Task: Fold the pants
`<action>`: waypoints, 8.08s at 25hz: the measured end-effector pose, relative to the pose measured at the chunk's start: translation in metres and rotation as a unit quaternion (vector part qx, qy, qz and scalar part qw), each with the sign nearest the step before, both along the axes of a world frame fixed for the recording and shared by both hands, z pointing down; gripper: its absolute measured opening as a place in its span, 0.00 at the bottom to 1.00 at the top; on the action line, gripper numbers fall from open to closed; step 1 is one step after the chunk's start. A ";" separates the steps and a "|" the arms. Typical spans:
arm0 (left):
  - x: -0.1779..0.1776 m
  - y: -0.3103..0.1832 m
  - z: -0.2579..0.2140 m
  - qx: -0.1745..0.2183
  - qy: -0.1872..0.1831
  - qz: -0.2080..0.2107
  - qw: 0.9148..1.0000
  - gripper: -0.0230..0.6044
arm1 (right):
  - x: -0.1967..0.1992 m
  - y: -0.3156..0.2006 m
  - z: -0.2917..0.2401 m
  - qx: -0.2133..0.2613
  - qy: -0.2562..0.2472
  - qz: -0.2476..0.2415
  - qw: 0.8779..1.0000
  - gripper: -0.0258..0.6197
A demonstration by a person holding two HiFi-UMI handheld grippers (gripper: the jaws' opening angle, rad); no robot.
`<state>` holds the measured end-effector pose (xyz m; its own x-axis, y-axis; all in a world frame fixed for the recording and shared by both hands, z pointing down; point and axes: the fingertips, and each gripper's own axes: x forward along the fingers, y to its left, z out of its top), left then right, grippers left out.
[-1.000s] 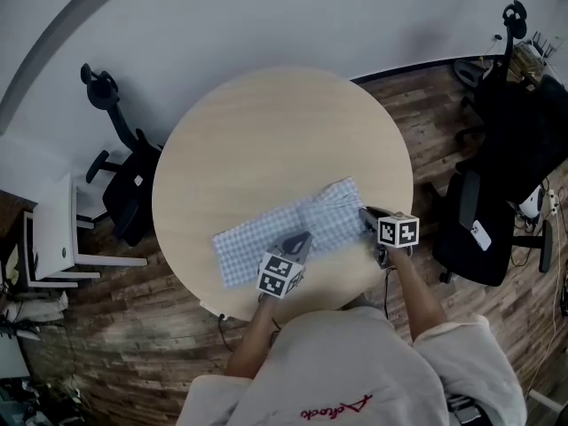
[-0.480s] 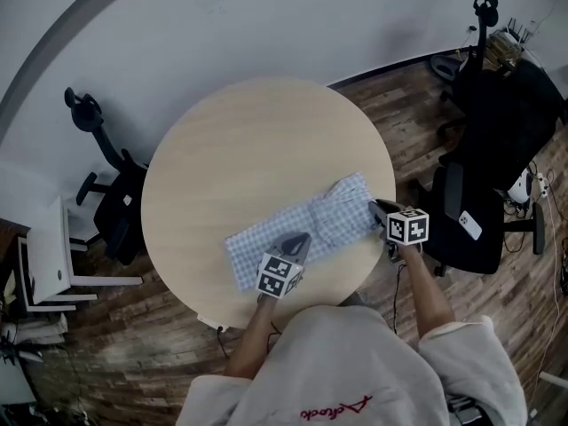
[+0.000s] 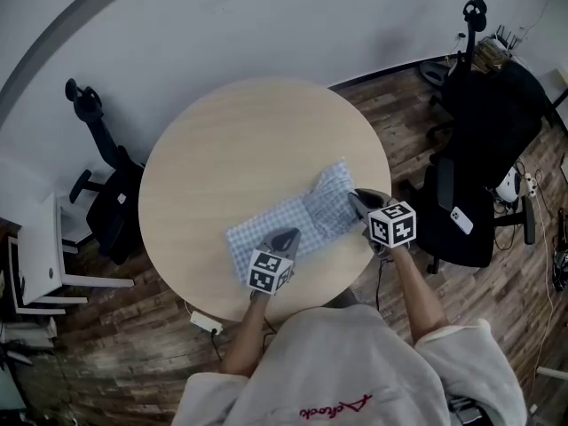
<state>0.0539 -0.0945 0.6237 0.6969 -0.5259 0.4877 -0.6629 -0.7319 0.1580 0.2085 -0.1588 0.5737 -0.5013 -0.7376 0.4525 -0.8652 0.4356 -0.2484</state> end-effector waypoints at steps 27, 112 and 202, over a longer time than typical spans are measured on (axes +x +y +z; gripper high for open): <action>-0.186 0.085 0.004 -0.001 -0.001 -0.195 0.981 0.10 | -0.248 0.096 0.147 -0.092 0.147 -0.192 0.966 0.16; -0.249 0.103 0.004 -0.006 0.029 -0.298 0.954 0.10 | -0.316 0.118 0.153 -0.119 0.237 -0.240 0.934 0.20; 0.097 0.358 -0.028 0.053 0.072 -0.198 0.976 0.10 | -0.027 0.397 0.002 0.077 -0.031 -0.168 0.982 0.08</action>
<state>0.1511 0.2633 0.5953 0.4868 -0.8101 0.3268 -0.8732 -0.4410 0.2075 0.1817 0.2385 0.5756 -0.7517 -0.5825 0.3092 -0.6508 0.7313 -0.2043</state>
